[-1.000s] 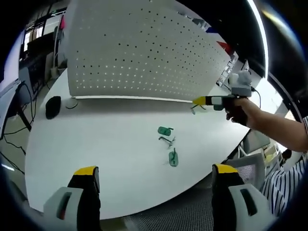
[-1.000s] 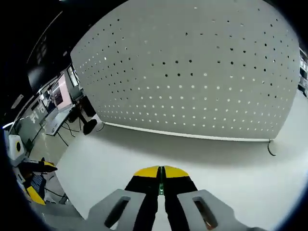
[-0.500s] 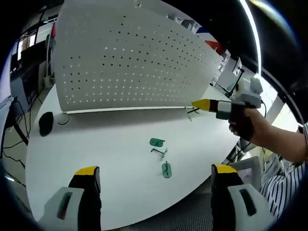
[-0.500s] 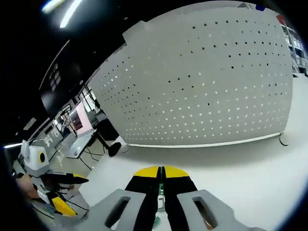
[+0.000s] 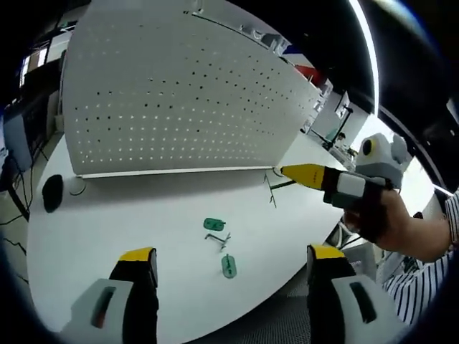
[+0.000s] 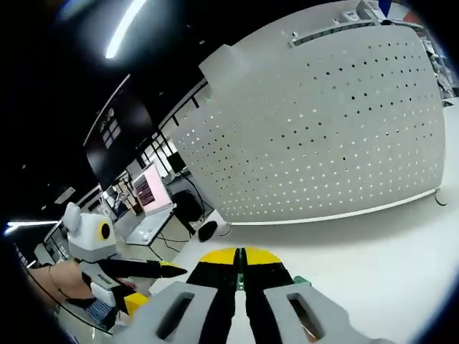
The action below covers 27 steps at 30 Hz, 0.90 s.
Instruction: Insert the hook assembly into the mounting plate slot until the hook locks in place.
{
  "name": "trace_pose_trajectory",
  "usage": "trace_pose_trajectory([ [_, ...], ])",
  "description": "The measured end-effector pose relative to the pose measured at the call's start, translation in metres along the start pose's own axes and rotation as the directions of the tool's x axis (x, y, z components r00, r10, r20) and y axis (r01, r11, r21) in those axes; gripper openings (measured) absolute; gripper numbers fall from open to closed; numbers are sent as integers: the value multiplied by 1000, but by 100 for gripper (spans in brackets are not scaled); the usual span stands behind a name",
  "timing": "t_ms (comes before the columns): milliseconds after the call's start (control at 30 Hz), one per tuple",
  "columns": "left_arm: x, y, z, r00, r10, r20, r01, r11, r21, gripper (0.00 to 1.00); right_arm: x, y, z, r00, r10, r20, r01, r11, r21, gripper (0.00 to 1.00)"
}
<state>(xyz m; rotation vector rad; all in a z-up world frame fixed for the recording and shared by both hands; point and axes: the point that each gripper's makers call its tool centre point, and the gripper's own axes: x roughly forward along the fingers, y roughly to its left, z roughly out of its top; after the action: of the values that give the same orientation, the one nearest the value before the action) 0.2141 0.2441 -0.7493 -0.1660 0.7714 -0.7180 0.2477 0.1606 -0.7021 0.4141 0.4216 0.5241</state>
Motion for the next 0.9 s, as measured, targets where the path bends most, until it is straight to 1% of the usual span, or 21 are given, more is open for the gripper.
trace_pose_trajectory([
  [67, 1, -4, 0, 1000, -18, -1, 18, 1000, -7, 86, -2, 6, 2, 1000, 11, 13, -11, 1000, -4, 0],
  [200, 4, -9, 2, 999, -38, 2, 38, 999, -12, 82, -4, 16, 5, 999, 34, 38, -35, 999, 14, 0],
  [300, 4, -13, 6, 999, -52, 11, 53, 998, -20, 79, -5, 23, 4, 998, 48, 41, -49, 999, 22, 0],
  [333, 5, -15, 8, 998, -66, 18, 67, 997, -33, 77, -5, 26, 4, 997, 57, 42, -58, 998, 25, 0],
  [367, 5, -20, 11, 995, -92, 36, 94, 994, -49, 72, -5, 28, 3, 997, 62, 41, -63, 998, 24, 0],
  [400, 3, -27, 15, 990, -130, 51, 133, 989, -66, 67, -5, 29, 2, 997, 66, 41, -67, 997, 24, 0],
  [433, 3, -28, 16, 990, -134, 51, 138, 988, -73, 63, -5, 31, 2, 997, 70, 41, -71, 997, 23, 0],
  [467, 3, -27, 18, 990, -130, 53, 134, 988, -79, 62, -5, 32, 1, 996, 74, 41, -75, 997, 24, 0],
  [533, 3, -28, 22, 990, -128, 64, 133, 988, -84, 64, -6, 35, 2, 995, 83, 46, -84, 996, 27, 0],
  [767, 5, -33, 25, 987, -146, 62, 151, 984, -91, 56, -5, 48, 7, 992, 111, 65, -113, 993, 20, 0],
  [867, 5, -35, 26, 985, -159, 62, 166, 977, -132, 53, -5, 54, 9, 990, 126, 70, -127, 992, 15, 0],
  [900, 4, -35, 28, 984, -163, 74, 172, 974, -146, 51, -5, 56, 10, 989, 129, 72, -131, 991, 12, 0],
])
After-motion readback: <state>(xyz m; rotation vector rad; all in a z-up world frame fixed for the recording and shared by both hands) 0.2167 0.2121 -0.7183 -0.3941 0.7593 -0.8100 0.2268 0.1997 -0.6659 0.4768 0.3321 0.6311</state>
